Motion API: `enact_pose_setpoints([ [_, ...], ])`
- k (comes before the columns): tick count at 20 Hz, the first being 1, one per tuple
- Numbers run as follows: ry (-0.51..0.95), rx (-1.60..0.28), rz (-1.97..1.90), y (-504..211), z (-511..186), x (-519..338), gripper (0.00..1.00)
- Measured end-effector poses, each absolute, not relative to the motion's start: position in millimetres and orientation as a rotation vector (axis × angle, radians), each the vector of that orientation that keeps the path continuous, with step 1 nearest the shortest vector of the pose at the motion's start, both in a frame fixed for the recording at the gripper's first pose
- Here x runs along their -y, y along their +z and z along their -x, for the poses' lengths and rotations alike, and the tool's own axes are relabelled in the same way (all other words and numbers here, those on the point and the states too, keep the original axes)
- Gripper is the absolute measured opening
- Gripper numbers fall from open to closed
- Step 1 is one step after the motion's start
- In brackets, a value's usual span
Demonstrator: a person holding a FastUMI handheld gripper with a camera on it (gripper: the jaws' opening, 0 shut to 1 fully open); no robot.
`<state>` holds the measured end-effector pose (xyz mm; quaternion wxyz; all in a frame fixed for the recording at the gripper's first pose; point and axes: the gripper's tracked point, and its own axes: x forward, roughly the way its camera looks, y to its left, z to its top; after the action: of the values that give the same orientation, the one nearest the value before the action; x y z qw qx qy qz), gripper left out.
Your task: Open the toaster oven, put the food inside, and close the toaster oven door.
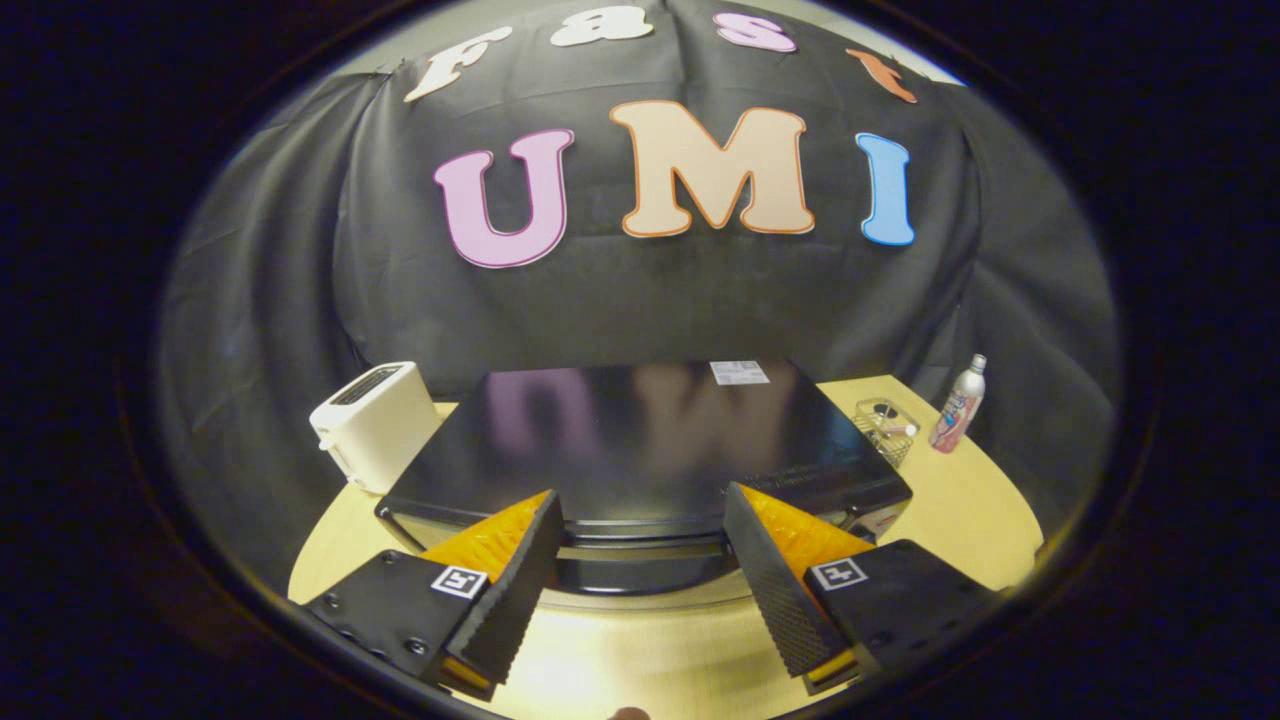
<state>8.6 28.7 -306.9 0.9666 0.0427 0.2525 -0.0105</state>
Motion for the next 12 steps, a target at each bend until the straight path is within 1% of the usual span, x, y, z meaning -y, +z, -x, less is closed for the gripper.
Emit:
enact_pose_setpoints([
  [8,-0.011,-0.533,-0.08,-309.6,15.5,-28.4,1.0],
  [12,-0.004,-0.563,-0.081,-314.2,40.9,-26.3,1.0],
])
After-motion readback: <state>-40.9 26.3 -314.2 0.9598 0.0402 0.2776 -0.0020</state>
